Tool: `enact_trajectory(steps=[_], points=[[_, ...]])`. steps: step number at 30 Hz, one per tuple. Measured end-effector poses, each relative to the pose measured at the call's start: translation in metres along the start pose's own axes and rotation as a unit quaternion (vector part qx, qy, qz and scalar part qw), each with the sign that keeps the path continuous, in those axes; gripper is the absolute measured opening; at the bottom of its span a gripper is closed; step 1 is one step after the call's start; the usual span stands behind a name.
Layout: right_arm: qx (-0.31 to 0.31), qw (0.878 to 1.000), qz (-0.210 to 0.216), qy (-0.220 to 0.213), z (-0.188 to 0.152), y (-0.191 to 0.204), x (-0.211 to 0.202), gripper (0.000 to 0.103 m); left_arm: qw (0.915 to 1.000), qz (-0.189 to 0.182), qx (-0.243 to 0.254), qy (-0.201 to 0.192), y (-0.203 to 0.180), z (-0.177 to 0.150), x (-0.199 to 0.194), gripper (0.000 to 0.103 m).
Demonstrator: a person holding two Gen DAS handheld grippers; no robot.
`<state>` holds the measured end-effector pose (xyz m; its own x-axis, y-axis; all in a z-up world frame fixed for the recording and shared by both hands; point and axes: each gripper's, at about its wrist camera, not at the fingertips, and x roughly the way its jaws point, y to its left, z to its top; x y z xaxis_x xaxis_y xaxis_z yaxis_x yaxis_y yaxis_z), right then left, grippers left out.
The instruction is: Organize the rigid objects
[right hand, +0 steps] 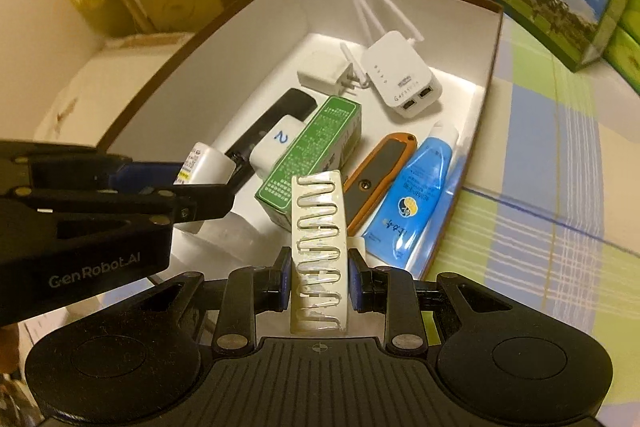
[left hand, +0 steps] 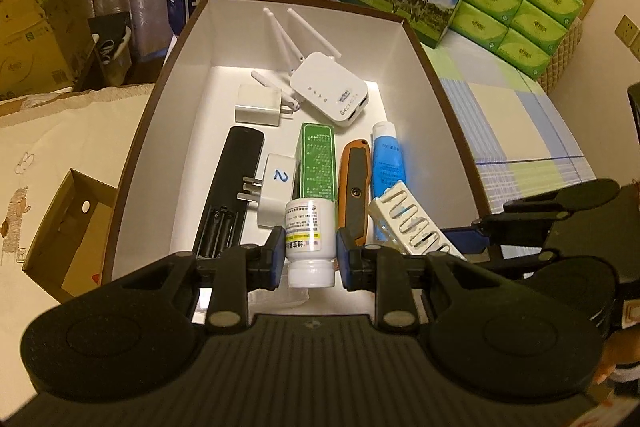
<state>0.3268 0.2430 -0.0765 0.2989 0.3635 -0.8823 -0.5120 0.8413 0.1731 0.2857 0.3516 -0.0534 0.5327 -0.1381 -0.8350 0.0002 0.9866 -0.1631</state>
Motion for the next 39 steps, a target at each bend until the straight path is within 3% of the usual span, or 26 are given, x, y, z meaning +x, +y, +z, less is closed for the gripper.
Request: enact_trajectory(steps=[13,21,23,25,33,36,39], points=[[-0.053,0.997,-0.028,0.042,0.013,0.008,0.016,0.025,0.9997,-0.016,-0.003,0.018,0.009,0.004,0.012,0.022],[-0.047,0.998,-0.029,0.026,0.010,0.002,0.002,0.035,0.9990,-0.029,0.002,0.034,0.004,0.006,0.021,0.022],[-0.039,0.999,-0.024,0.020,0.007,0.001,-0.004,0.038,0.9989,-0.032,0.006,0.034,0.001,0.006,0.021,0.025],[-0.031,0.999,-0.008,0.014,0.003,0.000,-0.010,0.038,0.9990,-0.032,0.008,0.032,-0.001,0.006,0.019,0.036],[-0.008,0.998,0.030,-0.051,-0.021,-0.007,-0.049,0.047,0.9999,0.007,0.012,-0.002,-0.014,-0.009,-0.013,0.042],[-0.002,0.996,0.039,-0.080,-0.034,-0.011,-0.065,0.048,0.9982,0.043,0.024,-0.034,-0.028,-0.021,-0.032,0.045],[-0.003,0.995,0.024,-0.098,-0.050,-0.019,-0.081,0.049,0.9938,0.084,0.034,-0.064,-0.049,-0.036,-0.049,0.058]])
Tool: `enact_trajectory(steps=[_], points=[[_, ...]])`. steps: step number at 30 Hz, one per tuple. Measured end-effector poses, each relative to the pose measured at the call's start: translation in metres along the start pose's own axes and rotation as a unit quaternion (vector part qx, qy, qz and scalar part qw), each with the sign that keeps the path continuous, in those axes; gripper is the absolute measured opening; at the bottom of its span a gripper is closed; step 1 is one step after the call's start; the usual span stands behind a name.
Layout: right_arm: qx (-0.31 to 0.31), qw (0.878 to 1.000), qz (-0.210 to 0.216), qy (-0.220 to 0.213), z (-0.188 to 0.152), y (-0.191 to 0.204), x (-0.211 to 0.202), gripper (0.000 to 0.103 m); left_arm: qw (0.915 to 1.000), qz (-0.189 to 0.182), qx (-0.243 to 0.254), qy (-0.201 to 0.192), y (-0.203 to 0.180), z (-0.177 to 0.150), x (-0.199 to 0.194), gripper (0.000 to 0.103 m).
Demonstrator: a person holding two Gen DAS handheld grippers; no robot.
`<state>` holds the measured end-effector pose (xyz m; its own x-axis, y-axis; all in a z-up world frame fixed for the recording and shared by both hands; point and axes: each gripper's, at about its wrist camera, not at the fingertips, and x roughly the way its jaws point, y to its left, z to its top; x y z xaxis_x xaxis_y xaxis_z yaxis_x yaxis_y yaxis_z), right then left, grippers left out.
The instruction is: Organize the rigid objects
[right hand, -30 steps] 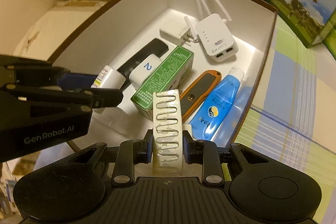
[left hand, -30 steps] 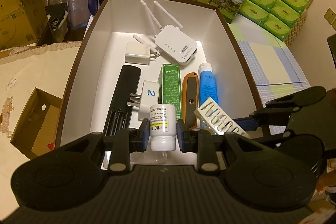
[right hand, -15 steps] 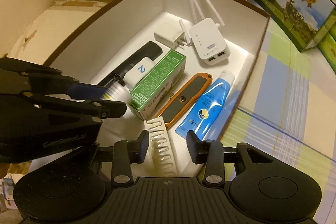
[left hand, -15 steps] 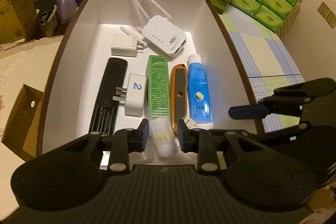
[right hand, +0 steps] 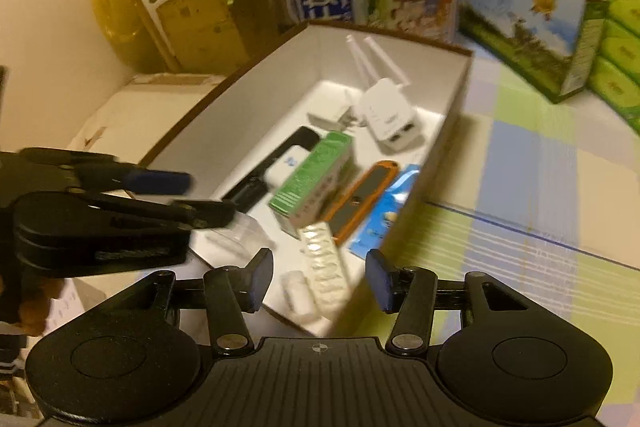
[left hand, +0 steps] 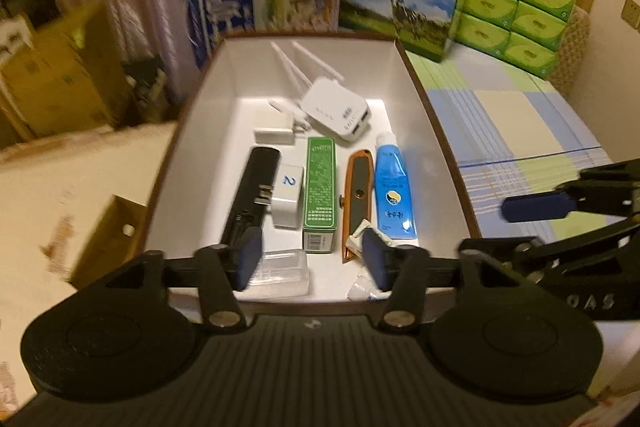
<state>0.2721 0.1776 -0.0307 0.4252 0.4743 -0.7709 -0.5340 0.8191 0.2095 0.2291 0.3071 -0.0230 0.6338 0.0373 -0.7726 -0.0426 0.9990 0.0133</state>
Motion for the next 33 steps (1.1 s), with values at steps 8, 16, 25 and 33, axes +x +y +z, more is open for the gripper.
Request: enact_trajectory(steps=[8,16,25,33], points=[[0.028,0.999,-0.004,-0.026,-0.049,-0.043,-0.058,0.050,0.9978,0.035,0.002,-0.056,-0.065,-0.029,-0.053,0.076],[0.048,0.998,-0.013,-0.024,-0.101,-0.088,-0.119,0.050,0.9982,0.028,-0.022,-0.048,-0.138,-0.057,-0.087,0.076],[0.075,0.997,-0.020,-0.030,-0.157,-0.124,-0.182,0.050,0.9983,0.011,-0.057,0.000,-0.201,-0.091,-0.104,0.075],[0.090,0.995,-0.023,-0.031,-0.197,-0.141,-0.223,0.050,0.9981,0.004,-0.060,0.013,-0.237,-0.112,-0.122,0.075]])
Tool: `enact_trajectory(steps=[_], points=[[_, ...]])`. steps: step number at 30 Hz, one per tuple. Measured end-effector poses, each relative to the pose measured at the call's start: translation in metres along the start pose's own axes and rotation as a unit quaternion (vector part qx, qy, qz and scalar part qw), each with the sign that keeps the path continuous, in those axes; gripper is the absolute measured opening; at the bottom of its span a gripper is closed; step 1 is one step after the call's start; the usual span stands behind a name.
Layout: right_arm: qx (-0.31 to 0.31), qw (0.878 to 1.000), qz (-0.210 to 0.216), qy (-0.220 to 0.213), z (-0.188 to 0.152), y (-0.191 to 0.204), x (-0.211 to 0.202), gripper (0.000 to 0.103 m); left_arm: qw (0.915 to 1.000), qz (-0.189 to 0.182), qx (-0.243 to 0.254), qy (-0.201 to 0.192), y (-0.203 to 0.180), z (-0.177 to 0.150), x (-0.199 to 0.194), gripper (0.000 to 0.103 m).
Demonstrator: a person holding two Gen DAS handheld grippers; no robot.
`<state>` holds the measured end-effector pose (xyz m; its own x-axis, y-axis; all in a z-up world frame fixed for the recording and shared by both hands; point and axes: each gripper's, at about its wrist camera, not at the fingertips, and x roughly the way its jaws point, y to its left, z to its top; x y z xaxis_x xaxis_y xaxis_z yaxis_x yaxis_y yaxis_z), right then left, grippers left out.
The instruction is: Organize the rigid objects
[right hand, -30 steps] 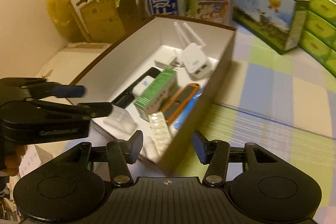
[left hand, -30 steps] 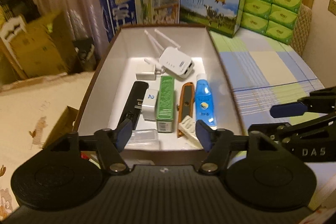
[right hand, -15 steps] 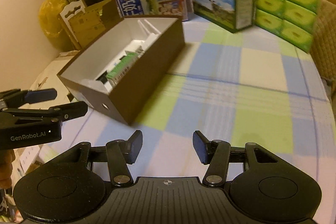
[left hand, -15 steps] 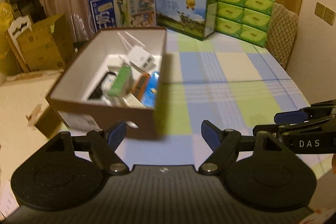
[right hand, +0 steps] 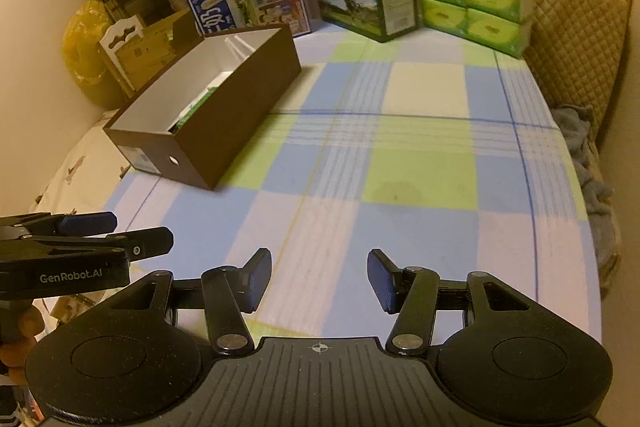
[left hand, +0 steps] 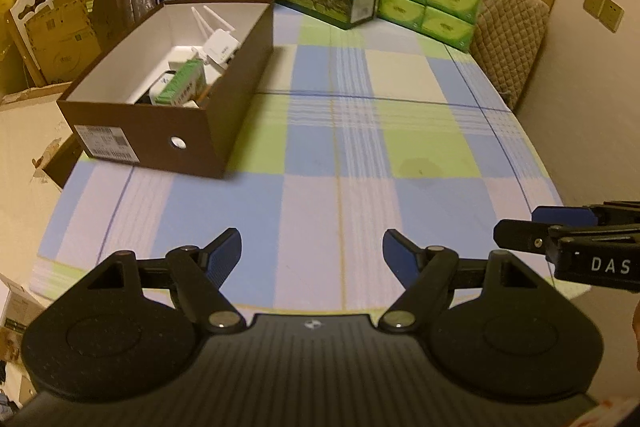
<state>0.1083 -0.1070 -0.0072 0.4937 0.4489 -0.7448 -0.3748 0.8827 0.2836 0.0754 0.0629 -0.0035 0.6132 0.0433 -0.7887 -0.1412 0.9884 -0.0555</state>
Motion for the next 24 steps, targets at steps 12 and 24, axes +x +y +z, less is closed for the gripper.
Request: enact_trajectory(steps=[12,24], points=[[0.008,1.000,0.005,-0.007,-0.011,-0.001,-0.015,0.050,0.9999,0.000,0.008,-0.009,-0.008,-0.012,-0.017,0.075],[0.006,1.000,0.002,-0.007,-0.009,0.002,-0.013,0.050,0.9999,-0.001,0.009,-0.012,-0.004,-0.008,-0.016,0.075]])
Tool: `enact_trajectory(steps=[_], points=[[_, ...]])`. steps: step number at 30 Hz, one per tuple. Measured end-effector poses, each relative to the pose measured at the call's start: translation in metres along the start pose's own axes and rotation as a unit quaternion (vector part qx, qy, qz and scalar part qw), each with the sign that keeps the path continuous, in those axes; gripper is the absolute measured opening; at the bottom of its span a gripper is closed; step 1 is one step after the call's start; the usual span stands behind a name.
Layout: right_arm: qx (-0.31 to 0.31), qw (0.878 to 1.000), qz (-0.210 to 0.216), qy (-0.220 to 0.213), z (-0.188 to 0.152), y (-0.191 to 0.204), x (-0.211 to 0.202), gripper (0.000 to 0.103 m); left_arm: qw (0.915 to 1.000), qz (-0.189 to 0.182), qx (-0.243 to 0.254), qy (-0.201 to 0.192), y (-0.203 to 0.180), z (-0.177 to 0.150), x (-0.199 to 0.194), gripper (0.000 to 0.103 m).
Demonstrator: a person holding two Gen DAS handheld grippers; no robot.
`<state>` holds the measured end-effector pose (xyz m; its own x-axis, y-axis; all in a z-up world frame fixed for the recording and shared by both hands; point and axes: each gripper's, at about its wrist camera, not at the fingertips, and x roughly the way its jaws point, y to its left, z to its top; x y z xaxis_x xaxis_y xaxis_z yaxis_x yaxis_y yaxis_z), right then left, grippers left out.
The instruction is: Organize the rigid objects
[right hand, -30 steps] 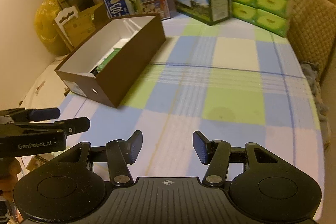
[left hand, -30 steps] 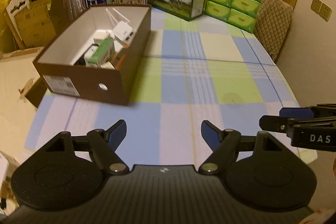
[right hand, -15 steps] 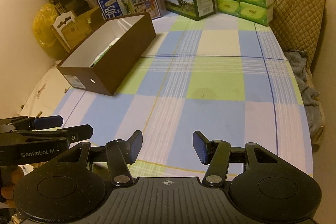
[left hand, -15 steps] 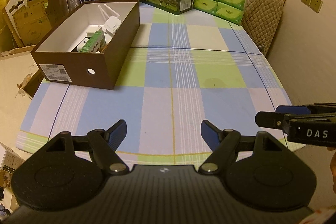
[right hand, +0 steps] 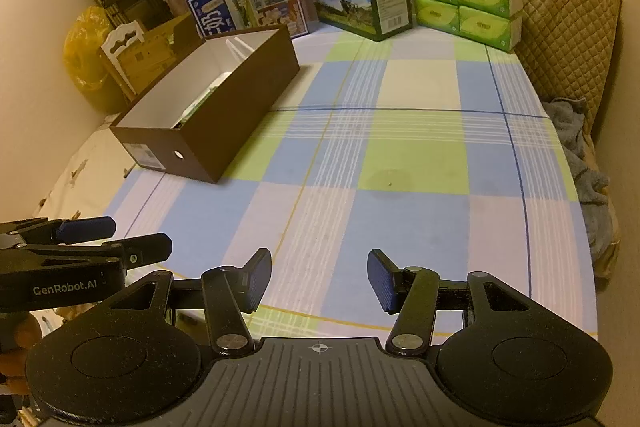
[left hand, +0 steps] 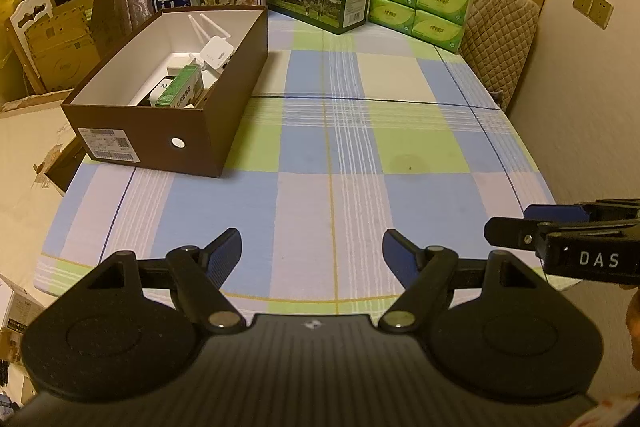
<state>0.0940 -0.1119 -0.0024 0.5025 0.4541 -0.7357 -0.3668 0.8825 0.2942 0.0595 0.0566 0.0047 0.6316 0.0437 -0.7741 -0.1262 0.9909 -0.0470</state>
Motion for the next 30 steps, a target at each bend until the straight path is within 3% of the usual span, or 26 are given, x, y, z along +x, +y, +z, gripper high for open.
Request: enact_trajectory(steps=[30], points=[[0.009,1.000,-0.004,-0.002,0.0003,-0.0057,-0.0023,0.051,0.9999,-0.001,0.009,-0.005,-0.0055,0.0018,0.0006,0.075]])
